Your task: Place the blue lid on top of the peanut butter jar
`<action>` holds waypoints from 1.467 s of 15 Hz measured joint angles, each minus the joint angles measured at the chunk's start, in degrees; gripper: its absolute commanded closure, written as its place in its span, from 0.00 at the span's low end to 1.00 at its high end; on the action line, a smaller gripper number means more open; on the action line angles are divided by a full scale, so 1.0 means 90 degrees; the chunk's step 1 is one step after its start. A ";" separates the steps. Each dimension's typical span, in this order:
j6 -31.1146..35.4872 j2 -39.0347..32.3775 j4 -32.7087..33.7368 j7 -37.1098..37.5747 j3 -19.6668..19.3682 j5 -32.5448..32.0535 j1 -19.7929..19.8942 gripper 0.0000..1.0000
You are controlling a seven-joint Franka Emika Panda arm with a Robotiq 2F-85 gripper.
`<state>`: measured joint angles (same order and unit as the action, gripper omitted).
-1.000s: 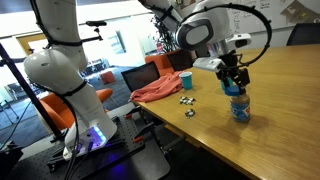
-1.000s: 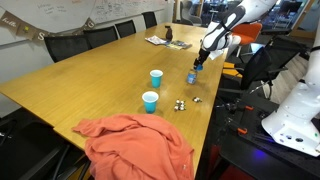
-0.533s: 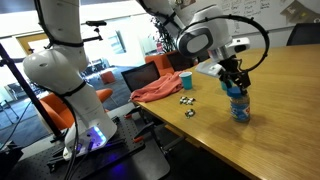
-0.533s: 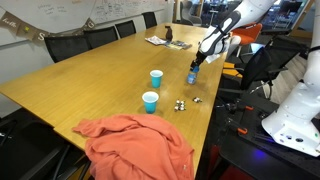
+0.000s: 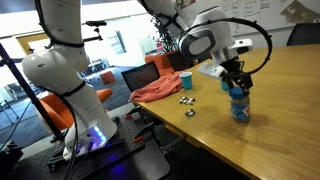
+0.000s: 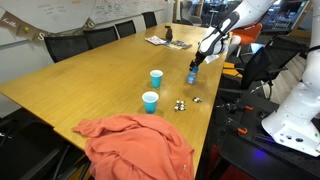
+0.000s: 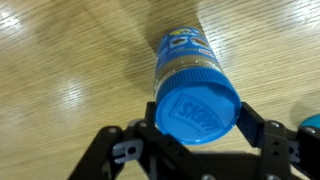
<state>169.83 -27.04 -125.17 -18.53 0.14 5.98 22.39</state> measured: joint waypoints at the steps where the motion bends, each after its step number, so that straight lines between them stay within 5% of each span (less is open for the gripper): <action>1: 0.0000 0.0000 0.0004 0.0006 -0.0001 0.0000 0.0018 0.46; 8: -0.0012 -0.0087 0.0052 0.0112 -0.0002 -0.0003 0.0017 0.46; 9: -0.0012 -0.0102 0.0057 0.0121 -0.0011 -0.0009 0.0009 0.05; 11: -0.0013 -0.0167 0.0108 0.0221 -0.0065 -0.0029 -0.0045 0.00; 19: -0.0141 0.0154 0.0058 0.0341 -0.0115 -0.0034 -0.0084 0.00; 22: -0.0928 0.0862 -0.0072 0.0282 -0.0067 0.0021 0.0001 0.00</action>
<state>161.48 -19.28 -125.83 -15.99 -0.46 6.16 22.40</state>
